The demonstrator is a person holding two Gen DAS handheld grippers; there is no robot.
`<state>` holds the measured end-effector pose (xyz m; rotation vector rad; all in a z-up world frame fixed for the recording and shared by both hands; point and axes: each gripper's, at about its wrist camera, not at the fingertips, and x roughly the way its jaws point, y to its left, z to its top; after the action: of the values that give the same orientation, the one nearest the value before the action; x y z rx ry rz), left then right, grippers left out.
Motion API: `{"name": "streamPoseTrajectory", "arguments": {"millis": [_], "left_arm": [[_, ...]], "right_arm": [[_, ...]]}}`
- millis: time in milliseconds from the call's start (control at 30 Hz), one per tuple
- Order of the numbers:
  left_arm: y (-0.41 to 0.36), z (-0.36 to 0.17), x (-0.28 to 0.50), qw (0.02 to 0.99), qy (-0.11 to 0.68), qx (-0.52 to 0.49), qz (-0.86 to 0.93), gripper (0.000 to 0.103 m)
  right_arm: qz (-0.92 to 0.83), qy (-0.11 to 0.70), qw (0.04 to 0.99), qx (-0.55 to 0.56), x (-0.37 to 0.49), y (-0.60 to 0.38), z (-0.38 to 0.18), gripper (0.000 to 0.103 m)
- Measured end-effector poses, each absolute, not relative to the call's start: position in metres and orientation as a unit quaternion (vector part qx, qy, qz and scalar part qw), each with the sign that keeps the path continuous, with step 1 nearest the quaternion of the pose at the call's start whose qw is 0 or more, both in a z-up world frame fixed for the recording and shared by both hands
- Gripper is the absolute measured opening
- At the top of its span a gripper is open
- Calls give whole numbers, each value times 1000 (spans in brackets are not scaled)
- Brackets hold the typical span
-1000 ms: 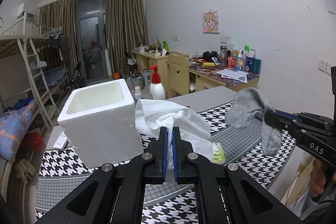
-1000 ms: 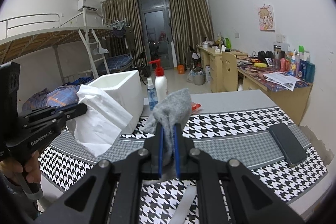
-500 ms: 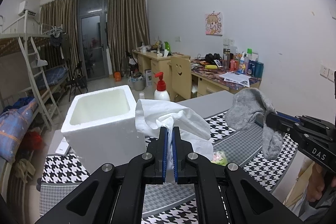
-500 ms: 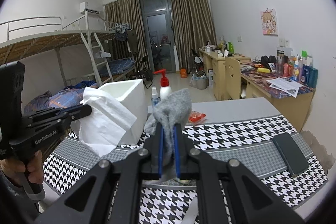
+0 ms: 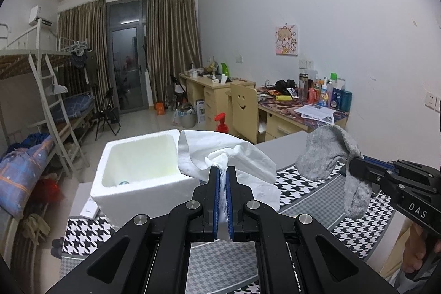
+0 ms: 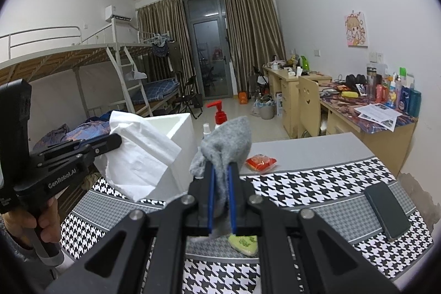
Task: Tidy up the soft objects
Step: 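Carry the tissue and the sock up toward the white foam box with both tools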
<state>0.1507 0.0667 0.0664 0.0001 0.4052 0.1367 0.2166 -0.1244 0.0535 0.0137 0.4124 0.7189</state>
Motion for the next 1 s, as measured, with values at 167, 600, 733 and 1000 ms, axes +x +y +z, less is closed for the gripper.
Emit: {"name": "streamPoseTrajectory", "arguments": {"millis": [167, 600, 733, 1000], "left_arm": [[70, 72, 155, 978, 197, 0, 69, 5], [84, 87, 166, 979, 181, -9, 94, 5], [90, 91, 168, 979, 176, -8, 105, 5], [106, 94, 173, 977, 171, -15, 127, 5]], "right_arm": [[350, 196, 916, 5, 218, -120, 56, 12], [353, 171, 920, -1, 222, -108, 81, 12], [352, 167, 921, -7, 228, -100, 87, 12], [367, 166, 915, -15, 232, -83, 90, 12]]}}
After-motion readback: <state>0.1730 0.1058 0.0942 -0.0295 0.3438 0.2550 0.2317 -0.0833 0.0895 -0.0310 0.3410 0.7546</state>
